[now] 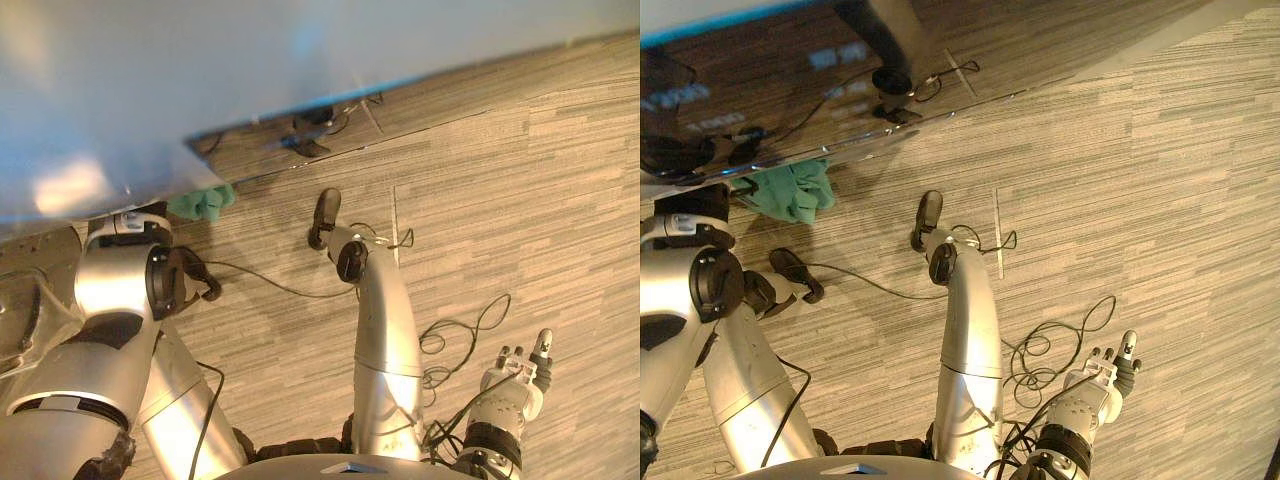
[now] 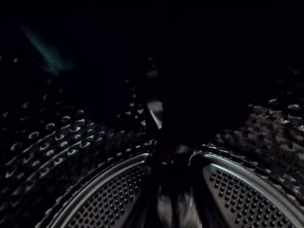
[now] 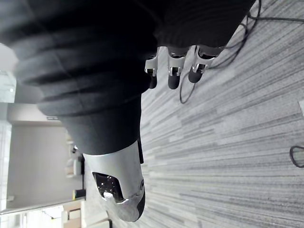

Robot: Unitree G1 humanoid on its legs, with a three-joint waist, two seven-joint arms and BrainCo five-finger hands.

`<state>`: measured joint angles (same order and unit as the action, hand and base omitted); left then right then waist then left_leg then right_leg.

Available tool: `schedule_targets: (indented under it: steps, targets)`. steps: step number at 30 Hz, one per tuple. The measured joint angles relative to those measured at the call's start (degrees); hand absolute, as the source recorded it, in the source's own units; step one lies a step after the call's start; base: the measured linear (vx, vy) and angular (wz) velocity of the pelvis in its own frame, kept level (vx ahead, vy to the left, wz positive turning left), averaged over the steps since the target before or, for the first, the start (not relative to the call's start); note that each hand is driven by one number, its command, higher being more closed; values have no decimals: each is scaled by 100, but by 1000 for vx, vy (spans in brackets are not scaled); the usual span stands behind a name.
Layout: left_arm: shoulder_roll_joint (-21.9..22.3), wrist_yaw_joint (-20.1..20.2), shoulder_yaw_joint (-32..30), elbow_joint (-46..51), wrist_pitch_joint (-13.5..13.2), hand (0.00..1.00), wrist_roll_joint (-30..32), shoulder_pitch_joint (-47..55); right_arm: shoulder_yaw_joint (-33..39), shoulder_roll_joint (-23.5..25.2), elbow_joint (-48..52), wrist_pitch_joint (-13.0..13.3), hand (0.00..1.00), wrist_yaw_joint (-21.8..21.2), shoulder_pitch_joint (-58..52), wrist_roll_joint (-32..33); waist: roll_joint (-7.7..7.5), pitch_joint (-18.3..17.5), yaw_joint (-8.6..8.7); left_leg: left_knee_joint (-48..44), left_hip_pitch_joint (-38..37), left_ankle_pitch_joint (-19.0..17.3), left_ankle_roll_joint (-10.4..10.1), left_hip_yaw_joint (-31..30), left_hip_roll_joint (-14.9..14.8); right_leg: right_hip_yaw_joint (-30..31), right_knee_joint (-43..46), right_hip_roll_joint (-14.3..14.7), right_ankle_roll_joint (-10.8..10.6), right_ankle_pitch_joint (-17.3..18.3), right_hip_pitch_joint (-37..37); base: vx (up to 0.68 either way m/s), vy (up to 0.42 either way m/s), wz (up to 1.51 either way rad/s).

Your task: Pick up the laundry basket with both hands and put the clothes into the washing machine.

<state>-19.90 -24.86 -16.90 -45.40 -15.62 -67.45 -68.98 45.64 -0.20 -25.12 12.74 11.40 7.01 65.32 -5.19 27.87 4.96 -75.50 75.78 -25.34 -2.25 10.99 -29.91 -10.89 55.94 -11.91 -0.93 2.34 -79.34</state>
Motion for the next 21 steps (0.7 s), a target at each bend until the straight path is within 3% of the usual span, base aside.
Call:
schedule_targets:
  steps: [4, 5, 6, 9, 11, 14, 18, 21]
  targets:
    - [-297, 602, 156, 2, 598, 0, 427, 507, -126, -1, -73, -4, 0, -28, 3, -7, 3, -1, -15, -3, -18, -14, -5, -1, 1, 5, 21, -2, 48, 51, 7, -79, -31, 1]
    - [-417, 796, 225, 3, 855, 0, 1222, 606, -247, -2, -77, -16, 0, -92, 2, -44, 3, -1, -20, 0, -29, -14, -5, 0, 6, 10, 31, -5, 45, 61, 12, -81, -34, 5]
    - [-497, 1008, 242, 8, 1088, 0, 2442, 689, -316, -3, -80, -41, 0, -128, 4, -45, 13, -6, -37, 5, -44, -13, -5, 1, 24, 21, 53, -19, 46, 81, 13, -81, -36, 6]
    - [-410, 1157, 274, -68, 1341, 0, 3652, 806, -399, -46, -250, -52, 0, -292, 37, -46, 57, -31, -136, 42, -85, -9, -10, 5, 38, 18, 66, -31, 45, 114, 40, -80, -46, 6]
    - [-339, 1176, 383, -69, 1557, 0, 3780, 807, -399, -64, -397, -82, 0, -328, 107, -46, 58, -31, -160, 62, -89, 6, -13, -9, 63, -11, 85, -67, 34, 124, 52, -65, -43, 9]
    - [-76, 940, 589, 318, 1698, 0, 5112, 1019, -403, -63, -398, -155, 0, -335, 120, -46, 76, -40, -147, 62, -94, 4, -15, -63, 100, -34, 156, -103, 3, 181, 80, -62, -38, 8]
    - [245, 510, 628, 1264, 1701, 0, 5923, 1832, -506, -25, -197, -58, 0, -342, 115, -46, 93, -48, -121, 83, -203, 9, -29, -89, 143, -56, 269, -168, 52, 266, 170, -49, -36, 11]
    - [546, 76, 691, 2439, 1665, 0, 6579, 2991, -636, 40, 70, 120, 0, -353, 106, -46, 110, -54, -208, 249, -438, 60, -112, -77, 199, -72, 275, -193, 36, 386, 342, -63, -83, 15]
